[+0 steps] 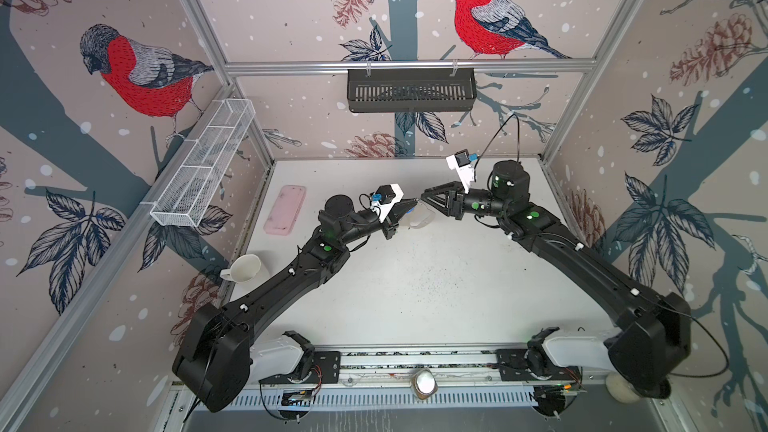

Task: Attach keys to a key ring
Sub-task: Insert the key into the keyring.

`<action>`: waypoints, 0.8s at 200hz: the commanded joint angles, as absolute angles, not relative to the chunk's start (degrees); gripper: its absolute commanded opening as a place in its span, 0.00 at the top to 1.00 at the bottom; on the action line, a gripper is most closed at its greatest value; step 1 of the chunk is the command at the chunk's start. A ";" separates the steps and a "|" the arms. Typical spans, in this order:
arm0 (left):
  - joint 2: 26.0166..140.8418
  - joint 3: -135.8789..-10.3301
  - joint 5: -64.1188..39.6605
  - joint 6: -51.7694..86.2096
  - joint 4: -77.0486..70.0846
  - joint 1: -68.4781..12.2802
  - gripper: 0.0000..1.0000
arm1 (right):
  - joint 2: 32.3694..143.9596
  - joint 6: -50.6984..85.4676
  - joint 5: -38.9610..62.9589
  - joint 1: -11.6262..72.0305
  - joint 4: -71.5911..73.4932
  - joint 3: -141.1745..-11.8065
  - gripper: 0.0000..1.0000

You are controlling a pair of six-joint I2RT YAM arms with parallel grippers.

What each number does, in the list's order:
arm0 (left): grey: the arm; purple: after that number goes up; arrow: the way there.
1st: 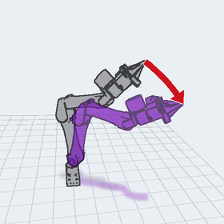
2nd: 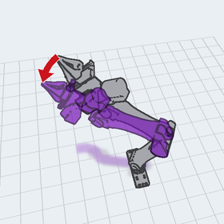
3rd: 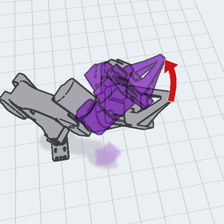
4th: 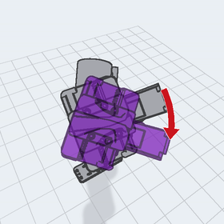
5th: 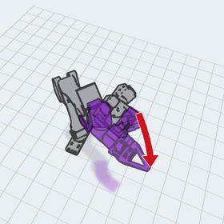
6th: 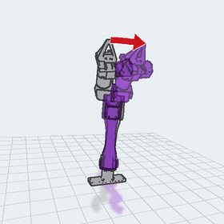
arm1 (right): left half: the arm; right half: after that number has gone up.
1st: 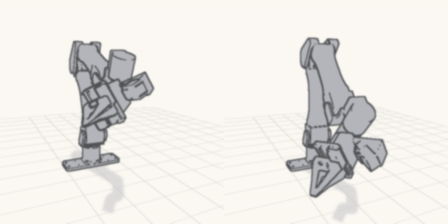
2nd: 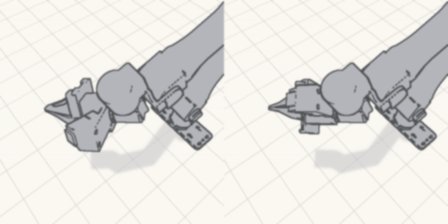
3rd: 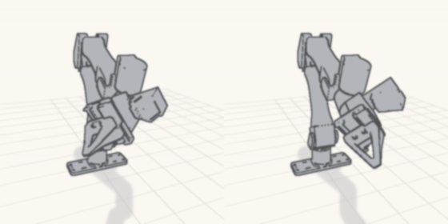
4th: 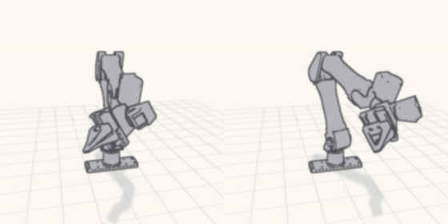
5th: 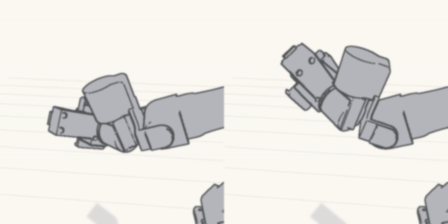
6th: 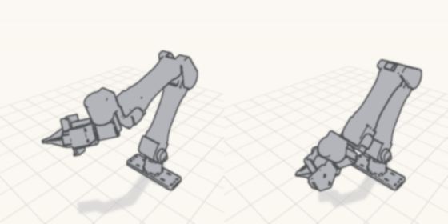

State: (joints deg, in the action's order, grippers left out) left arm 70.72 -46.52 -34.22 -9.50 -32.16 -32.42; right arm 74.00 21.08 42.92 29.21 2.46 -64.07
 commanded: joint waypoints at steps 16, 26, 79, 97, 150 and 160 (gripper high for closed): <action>70.41 -47.94 -37.59 -10.95 -32.09 -32.32 1.00 | 72.03 12.02 32.30 29.10 1.08 -61.65 0.62; 70.45 -48.26 -38.07 -10.81 -31.75 -32.30 1.00 | 72.04 10.64 31.33 29.01 0.03 -61.70 0.62; 70.72 -49.71 -40.08 -10.81 -30.10 -32.04 1.00 | 70.12 5.74 27.27 29.02 -0.34 -59.02 0.63; 70.53 -49.70 -38.56 -9.90 -31.13 -32.05 1.00 | 69.31 5.60 23.89 28.79 -1.17 -58.21 0.62; 71.23 -50.38 -34.49 -6.01 -34.29 -32.06 1.00 | 66.43 6.02 24.13 27.54 -0.59 -54.75 0.52; 71.56 -50.50 -33.82 -5.27 -34.92 -31.99 1.00 | 65.99 5.93 24.23 27.47 -0.37 -54.05 0.51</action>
State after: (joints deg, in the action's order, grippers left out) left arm 71.07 -49.67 -35.92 -7.79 -30.30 -32.08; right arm 67.02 6.57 24.73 27.57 -1.48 -55.35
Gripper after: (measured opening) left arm 0.063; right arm 0.482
